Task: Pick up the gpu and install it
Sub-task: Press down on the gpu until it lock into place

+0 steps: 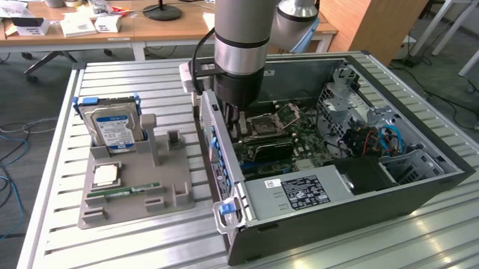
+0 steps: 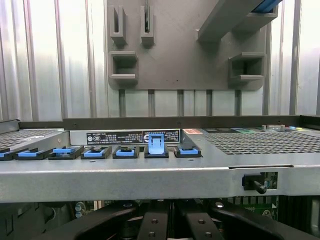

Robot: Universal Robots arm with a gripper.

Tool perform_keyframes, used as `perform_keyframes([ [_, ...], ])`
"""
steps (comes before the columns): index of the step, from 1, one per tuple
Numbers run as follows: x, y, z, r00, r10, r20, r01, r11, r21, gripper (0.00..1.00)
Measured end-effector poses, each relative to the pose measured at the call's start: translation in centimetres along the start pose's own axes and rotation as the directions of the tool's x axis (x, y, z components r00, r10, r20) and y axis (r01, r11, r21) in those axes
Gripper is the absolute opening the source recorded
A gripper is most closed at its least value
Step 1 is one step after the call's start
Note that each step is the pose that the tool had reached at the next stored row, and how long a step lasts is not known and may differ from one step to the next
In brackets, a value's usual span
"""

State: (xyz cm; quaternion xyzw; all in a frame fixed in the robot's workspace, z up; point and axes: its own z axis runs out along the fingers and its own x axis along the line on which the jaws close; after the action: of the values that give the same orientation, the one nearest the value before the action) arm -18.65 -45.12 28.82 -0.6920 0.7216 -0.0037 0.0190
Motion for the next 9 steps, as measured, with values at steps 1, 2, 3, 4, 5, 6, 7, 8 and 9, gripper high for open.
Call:
perform_keyframes([
  [1,0.00,0.00,0.00,1.0000,0.000,-0.0001,0.000,1.0000,0.0000,0.11],
  [2,0.00,0.01,0.00,1.0000,0.000,0.0000,0.000,1.0000,0.0000,0.11],
  [3,0.00,0.07,0.00,1.0000,0.000,-0.0001,0.000,1.0000,0.0001,0.11],
  [4,0.01,0.12,0.00,1.0000,0.000,0.0000,0.000,1.0000,0.0003,0.11],
  [5,0.01,0.28,-0.01,1.0000,0.000,0.0001,0.000,1.0000,0.0005,0.11],
  [6,0.02,0.30,0.01,1.0000,0.000,-0.0003,0.000,1.0000,0.0003,0.11],
  [7,0.02,0.30,0.02,1.0000,0.000,-0.0001,0.000,1.0000,0.0004,0.11],
  [8,0.01,0.30,0.02,1.0000,0.000,-0.0001,0.000,1.0000,0.0004,0.11],
  [9,0.01,0.30,0.02,1.0000,0.000,-0.0001,0.000,1.0000,0.0004,0.11],
])
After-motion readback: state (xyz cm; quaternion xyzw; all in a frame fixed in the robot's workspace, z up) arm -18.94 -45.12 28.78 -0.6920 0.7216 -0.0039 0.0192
